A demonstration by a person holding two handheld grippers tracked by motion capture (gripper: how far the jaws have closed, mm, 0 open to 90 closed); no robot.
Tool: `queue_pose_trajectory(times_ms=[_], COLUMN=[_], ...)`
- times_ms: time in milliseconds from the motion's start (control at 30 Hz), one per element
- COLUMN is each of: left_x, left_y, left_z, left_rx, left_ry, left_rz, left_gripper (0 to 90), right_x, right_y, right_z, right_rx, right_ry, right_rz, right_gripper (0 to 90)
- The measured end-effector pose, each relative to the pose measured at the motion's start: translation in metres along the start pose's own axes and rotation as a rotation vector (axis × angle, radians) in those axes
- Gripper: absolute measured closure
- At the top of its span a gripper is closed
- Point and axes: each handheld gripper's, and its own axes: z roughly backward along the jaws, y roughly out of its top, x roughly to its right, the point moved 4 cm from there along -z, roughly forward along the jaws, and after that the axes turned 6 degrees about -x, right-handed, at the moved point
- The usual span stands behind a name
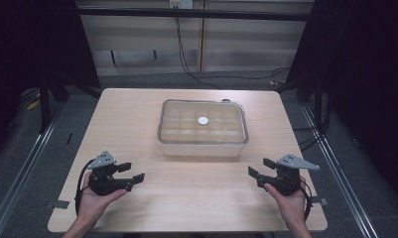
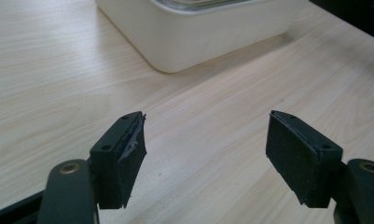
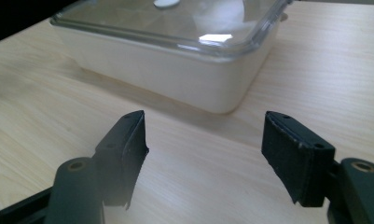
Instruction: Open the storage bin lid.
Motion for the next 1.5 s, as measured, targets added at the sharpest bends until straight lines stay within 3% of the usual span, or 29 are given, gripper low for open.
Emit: queue_pose_trajectory(times_ms=[133, 367, 600, 700, 1033, 1167, 1200, 1333, 1500], left_x=[0.001, -0.004, -0.001, 0.0, -0.011, -0.014, -0.016, -0.021, -0.025], left_y=[0.004, 0.016, 0.032, 0.04, 0.061, 0.07, 0.074, 0.08, 0.086], left_z=[0.002, -0.003, -0.011, -0.011, -0.018, -0.02, -0.021, -0.021, -0.024], left_rx=[-0.004, -0.012, -0.038, -0.036, -0.019, -0.017, -0.008, 0.034, 0.005], left_ry=[-0.022, -0.007, -0.001, 0.006, 0.01, 0.018, 0.017, 0.021, 0.053], left_rz=[-0.002, 0.01, -0.031, -0.06, -0.036, -0.032, -0.023, -0.009, -0.038], left_gripper=[28.5, 29.0, 29.4, 29.4, 29.1, 28.5, 27.7, 25.3, 25.3], right_x=[-0.006, -0.007, -0.004, -0.002, 0.006, 0.01, 0.013, 0.022, 0.031], right_y=[0.007, 0.01, 0.026, 0.032, 0.053, 0.06, 0.063, 0.069, 0.078], right_z=[-0.001, -0.001, -0.004, -0.009, -0.02, -0.027, -0.032, -0.04, -0.042], right_rx=[-0.012, -0.036, -0.055, -0.056, -0.05, -0.079, -0.107, -0.129, -0.118], right_ry=[0.029, 0.068, 0.051, 0.04, 0.088, 0.085, 0.078, 0.085, 0.088], right_rz=[-0.014, 0.005, 0.021, 0.028, 0.025, 0.04, 0.066, 0.048, 0.023], right_gripper=[31.7, 32.9, 33.7, 30.9, 29.2, 31.4, 32.3, 30.4, 26.5])
